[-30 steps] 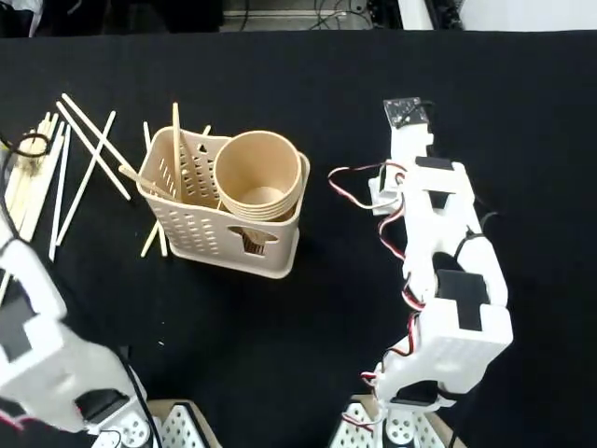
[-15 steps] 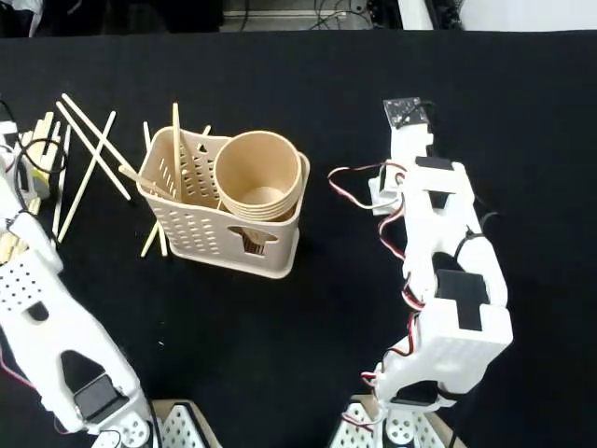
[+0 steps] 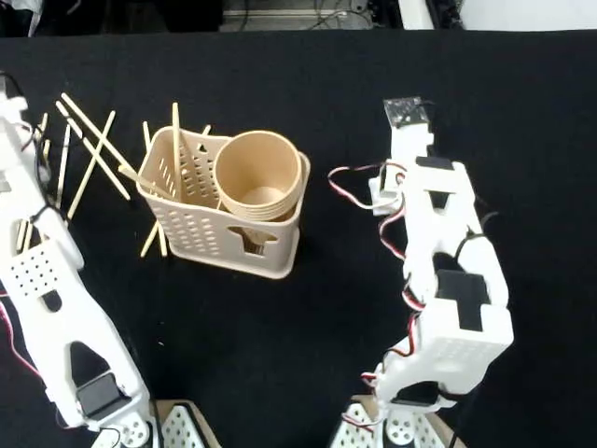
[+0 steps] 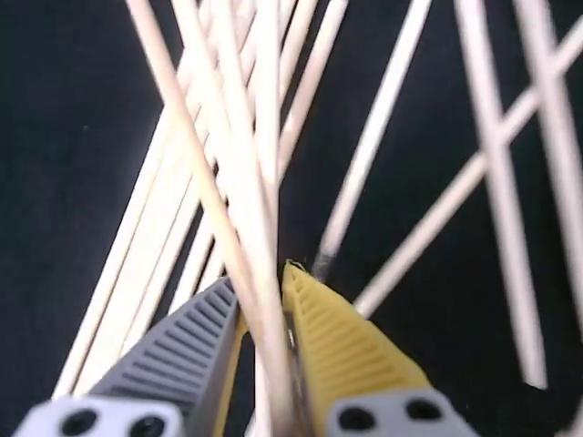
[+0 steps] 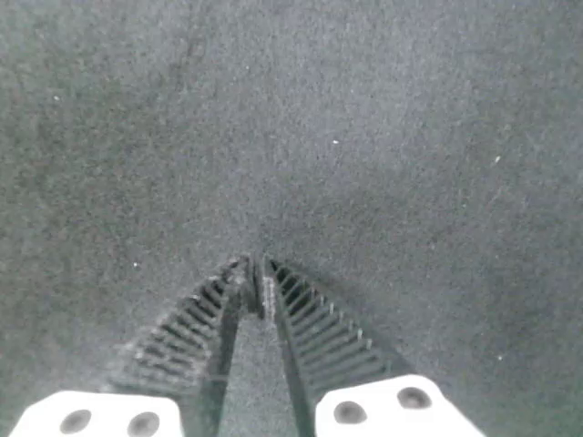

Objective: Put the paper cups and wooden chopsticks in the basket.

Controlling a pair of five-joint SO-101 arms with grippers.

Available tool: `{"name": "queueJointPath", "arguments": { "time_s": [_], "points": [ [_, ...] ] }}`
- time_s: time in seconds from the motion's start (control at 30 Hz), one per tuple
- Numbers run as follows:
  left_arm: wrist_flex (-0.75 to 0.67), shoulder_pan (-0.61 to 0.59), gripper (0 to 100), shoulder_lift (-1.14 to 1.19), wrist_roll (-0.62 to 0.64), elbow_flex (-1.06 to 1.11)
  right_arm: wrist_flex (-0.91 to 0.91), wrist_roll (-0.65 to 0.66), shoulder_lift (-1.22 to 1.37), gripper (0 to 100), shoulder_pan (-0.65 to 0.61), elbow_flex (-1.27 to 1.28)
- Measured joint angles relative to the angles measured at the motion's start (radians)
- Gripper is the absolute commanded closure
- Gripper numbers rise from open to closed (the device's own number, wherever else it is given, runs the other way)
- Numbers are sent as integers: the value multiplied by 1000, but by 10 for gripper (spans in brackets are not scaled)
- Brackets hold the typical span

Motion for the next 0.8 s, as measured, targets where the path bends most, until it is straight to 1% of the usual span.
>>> {"name": "queueJointPath", "arguments": {
  "time_s": [0.13, 0.3, 0.37, 0.57, 0.73, 0.8],
  "points": [
    [0, 43, 971, -261, 57, 261, 0, 0, 0, 986, 0, 0],
    [-2, 107, 970, -660, 64, 611, 0, 0, 0, 986, 0, 0],
    [-35, 126, 970, -809, 63, 715, 0, 0, 0, 986, 0, 0],
    [-275, 137, 970, -1132, 78, 1010, 0, 0, 0, 986, 0, 0],
    [-489, 140, 971, -1353, 146, 1261, 0, 0, 0, 986, 0, 0],
    [-571, 163, 971, -1455, 164, 1367, 0, 0, 0, 986, 0, 0]
  ]
}}
